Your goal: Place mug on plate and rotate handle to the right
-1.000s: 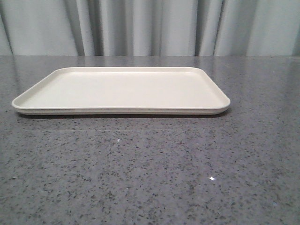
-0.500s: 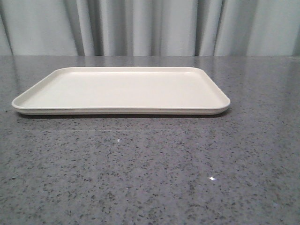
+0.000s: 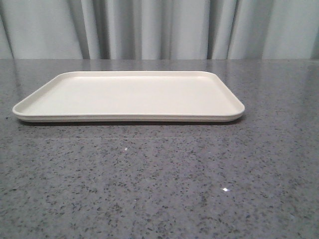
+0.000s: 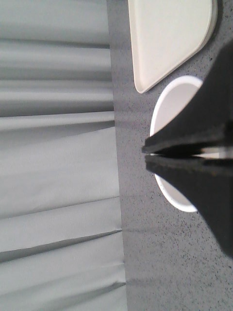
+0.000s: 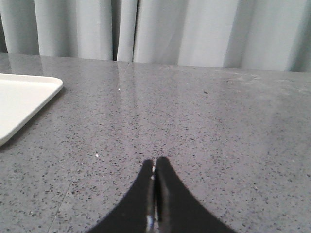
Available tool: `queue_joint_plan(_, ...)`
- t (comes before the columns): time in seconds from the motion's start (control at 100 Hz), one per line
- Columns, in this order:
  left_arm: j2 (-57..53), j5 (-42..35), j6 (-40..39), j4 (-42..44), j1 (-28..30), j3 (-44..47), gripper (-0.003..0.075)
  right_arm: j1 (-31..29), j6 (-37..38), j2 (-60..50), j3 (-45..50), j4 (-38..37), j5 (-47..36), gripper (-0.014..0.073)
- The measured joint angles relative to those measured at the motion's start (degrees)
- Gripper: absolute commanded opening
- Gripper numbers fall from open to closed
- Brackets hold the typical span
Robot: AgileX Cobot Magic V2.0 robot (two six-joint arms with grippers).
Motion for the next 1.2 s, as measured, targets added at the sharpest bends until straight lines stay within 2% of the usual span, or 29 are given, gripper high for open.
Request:
queue_joint_plan(1.04, 0.0, -0.21, 0.0, 0.0, 0.0, 0.0, -0.002, 0.0, 0.0, 0.0, 0.0, 0.0, 0.0, -0.011)
queue_joint_plan(1.2, 0.0, -2.67, 0.0, 0.0, 0.0, 0.0, -0.002, 0.0, 0.0, 0.0, 0.0, 0.0, -0.83, -0.011)
